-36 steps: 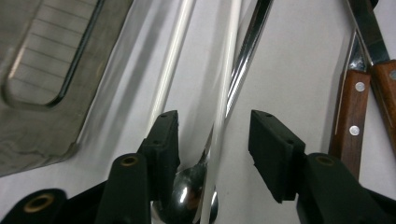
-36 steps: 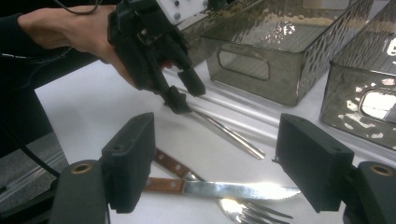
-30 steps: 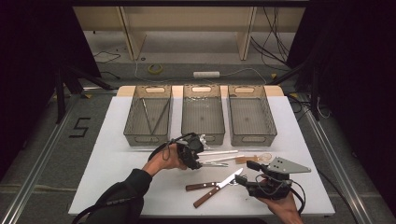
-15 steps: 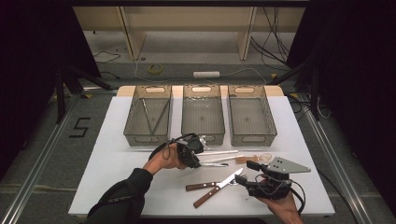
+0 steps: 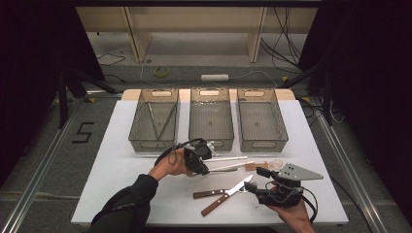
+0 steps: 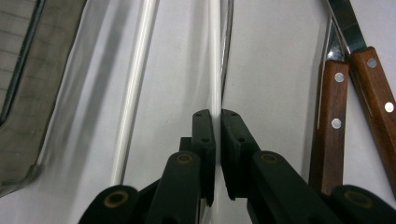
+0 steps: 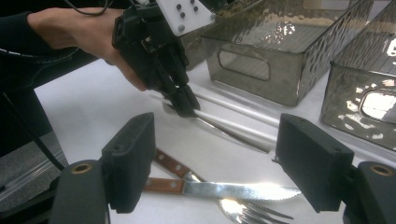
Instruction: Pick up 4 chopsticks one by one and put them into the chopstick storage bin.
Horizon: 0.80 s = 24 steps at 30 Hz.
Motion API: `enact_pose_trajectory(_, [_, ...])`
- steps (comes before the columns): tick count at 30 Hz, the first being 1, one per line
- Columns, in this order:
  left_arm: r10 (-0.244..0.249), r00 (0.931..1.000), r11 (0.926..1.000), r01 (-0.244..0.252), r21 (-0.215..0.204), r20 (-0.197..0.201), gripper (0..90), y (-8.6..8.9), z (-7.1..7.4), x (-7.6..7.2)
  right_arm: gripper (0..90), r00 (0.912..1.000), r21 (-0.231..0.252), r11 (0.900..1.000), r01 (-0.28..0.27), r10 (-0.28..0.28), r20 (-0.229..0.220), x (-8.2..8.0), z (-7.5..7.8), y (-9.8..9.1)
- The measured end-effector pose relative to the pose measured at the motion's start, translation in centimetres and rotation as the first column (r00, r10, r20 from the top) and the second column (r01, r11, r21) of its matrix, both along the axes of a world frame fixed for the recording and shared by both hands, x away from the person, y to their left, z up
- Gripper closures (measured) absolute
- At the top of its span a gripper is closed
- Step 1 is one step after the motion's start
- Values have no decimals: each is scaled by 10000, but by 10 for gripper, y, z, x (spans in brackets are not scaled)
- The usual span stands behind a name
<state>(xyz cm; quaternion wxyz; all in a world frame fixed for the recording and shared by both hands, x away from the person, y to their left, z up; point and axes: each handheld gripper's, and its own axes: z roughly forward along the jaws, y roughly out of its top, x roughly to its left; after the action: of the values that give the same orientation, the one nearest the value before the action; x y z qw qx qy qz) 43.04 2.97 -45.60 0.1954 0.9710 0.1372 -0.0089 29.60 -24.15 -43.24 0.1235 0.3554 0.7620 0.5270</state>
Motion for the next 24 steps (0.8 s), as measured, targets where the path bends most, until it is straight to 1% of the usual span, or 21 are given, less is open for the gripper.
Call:
enact_pose_trajectory(4, [169,9998,9996,-172,-245,-107,841,0,1,0,297,10000,1,10000,-3,3,-8,0,0,0])
enact_pose_trajectory(8, [184,9998,9995,-187,-254,-94,844,1,3,1,297,10000,-1,10000,-4,4,-5,0,0,0])
enact_pose_trajectory(11, [208,9996,9995,-212,-216,-179,848,1,5,0,297,10000,7,10000,-5,5,-9,0,0,0])
enact_pose_trajectory(15, [172,9998,9995,-176,-250,-136,851,1,6,-1,297,10000,3,10000,-1,1,-11,0,0,0])
enact_pose_trajectory(17, [133,9999,9993,-136,-350,-71,852,1,7,-2,297,10000,6,10000,-10,10,-6,0,0,1])
enact_pose_trajectory(20, [146,9999,9983,-149,-570,-53,853,2,10,-3,297,10000,3,10000,-12,12,-8,0,0,1])
enact_pose_trajectory(21, [77,9999,9979,-83,-637,-96,853,2,12,-4,297,10000,4,10000,-11,11,-5,0,0,1])
enact_pose_trajectory(22, [104,9999,9972,-109,-746,-71,854,2,14,-5,297,10000,6,10000,-8,8,-5,0,0,1])
enact_pose_trajectory(23, [39,10000,9970,-43,-768,-51,854,3,16,-5,297,10000,5,10000,-10,10,-6,0,0,0])
enact_pose_trajectory(24, [80,10000,9962,-77,-873,36,854,3,18,-6,297,10000,4,10000,-9,9,-9,0,0,0])
